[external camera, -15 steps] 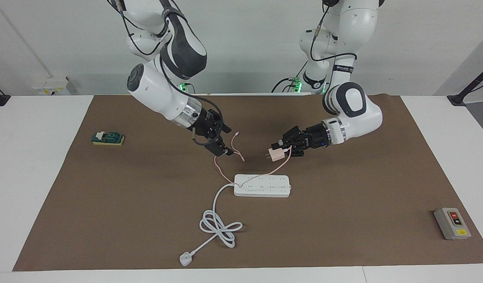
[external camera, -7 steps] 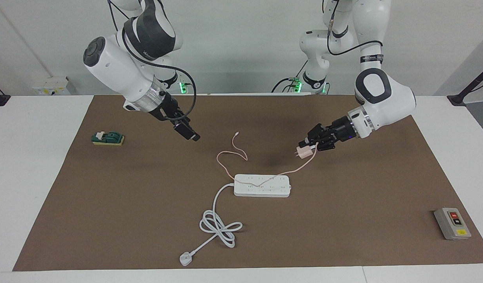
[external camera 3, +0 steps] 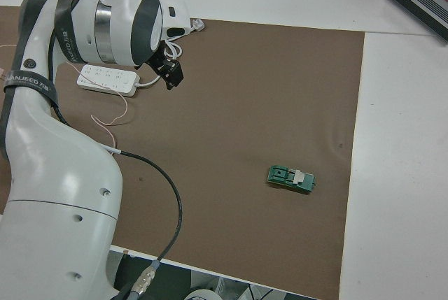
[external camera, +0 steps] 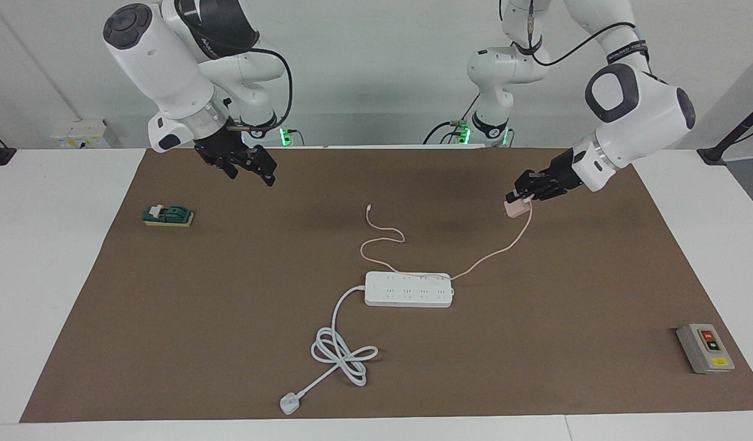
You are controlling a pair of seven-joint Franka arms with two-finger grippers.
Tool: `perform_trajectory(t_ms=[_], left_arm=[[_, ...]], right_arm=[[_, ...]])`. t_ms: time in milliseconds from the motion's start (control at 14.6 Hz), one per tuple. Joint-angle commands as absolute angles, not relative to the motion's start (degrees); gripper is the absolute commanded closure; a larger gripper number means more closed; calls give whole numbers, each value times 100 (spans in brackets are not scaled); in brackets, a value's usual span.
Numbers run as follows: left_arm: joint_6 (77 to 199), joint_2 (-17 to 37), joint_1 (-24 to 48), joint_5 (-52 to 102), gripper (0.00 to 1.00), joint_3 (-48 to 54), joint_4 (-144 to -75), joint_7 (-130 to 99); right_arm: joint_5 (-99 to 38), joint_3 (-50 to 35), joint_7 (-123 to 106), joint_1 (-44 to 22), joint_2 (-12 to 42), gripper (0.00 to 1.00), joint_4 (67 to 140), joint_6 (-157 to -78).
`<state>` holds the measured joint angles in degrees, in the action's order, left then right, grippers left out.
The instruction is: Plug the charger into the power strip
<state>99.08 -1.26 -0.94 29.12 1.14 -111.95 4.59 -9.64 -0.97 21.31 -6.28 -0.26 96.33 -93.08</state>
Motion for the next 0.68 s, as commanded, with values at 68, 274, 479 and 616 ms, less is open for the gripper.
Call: perform_trajectory(t_ms=[68,274,479,616], left_arm=[[9781,-167,-308,2095,100,149,-11075,571],[9993,-158,-544,1951,100,149,-11039,624],[10212,-158,-466,1653,100,158,-11030,205],[10231,-106,-466,1338,100,167,-10873,-646]], right_arm=[[-204,-167,260,-413,-403,0,9703,-9062],[-70,-298,-429,-54,-580,0,9668,-8606],[-26,-649,-790,411,-703,0,9624,-8246],[-26,-782,-957,588,-712,0,9502,-7973]])
